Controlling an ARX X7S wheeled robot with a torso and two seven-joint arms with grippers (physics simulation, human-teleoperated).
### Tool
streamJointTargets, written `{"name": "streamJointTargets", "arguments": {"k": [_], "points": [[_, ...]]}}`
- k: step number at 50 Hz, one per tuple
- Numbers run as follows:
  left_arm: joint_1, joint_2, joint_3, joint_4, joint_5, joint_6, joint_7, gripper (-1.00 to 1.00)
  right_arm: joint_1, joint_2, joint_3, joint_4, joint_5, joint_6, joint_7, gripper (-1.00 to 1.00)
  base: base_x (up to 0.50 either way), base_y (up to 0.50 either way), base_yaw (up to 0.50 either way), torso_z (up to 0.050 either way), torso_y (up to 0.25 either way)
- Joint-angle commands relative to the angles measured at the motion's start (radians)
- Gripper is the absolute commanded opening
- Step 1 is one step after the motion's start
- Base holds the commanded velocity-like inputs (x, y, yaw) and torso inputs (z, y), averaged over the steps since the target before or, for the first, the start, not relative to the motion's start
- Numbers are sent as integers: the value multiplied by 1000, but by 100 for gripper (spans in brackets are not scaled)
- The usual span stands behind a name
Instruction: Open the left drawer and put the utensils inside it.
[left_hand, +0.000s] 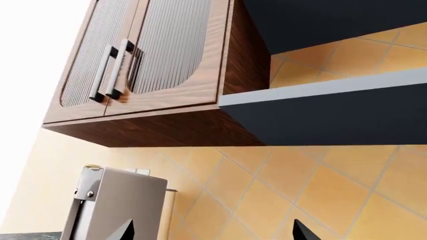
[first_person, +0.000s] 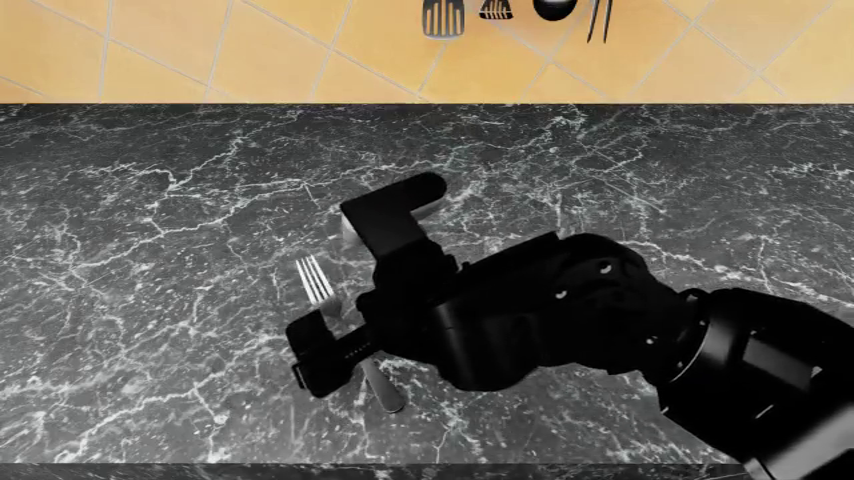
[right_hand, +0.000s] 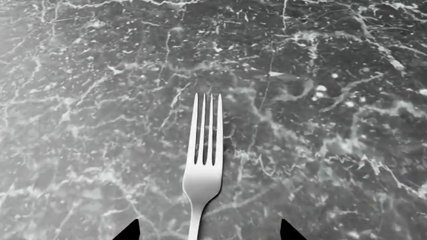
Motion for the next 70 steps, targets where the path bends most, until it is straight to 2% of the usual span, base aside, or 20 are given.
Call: {"name": "streamJointTargets", "arguments": {"k": [1, 51, 52, 70], "points": [[0, 0, -2, 0, -2, 0, 1, 100, -1, -19, -16, 29, -20, 0, -16, 100, 0, 0, 0, 0, 0], [0, 8, -11, 0, -6, 1, 10, 100, -44, -78, -114, 130, 28, 80, -41, 100, 0, 0, 0, 0, 0], [0, 9, -11, 0, -6, 2, 10, 100, -43, -78, -116, 128, 28, 82, -43, -100, 0, 0, 0, 0, 0], [0, 14, -13, 0, -6, 5, 15, 100, -38, -75, -117, 112, 30, 82, -38, -100, 1, 0, 0, -2, 0]]}}
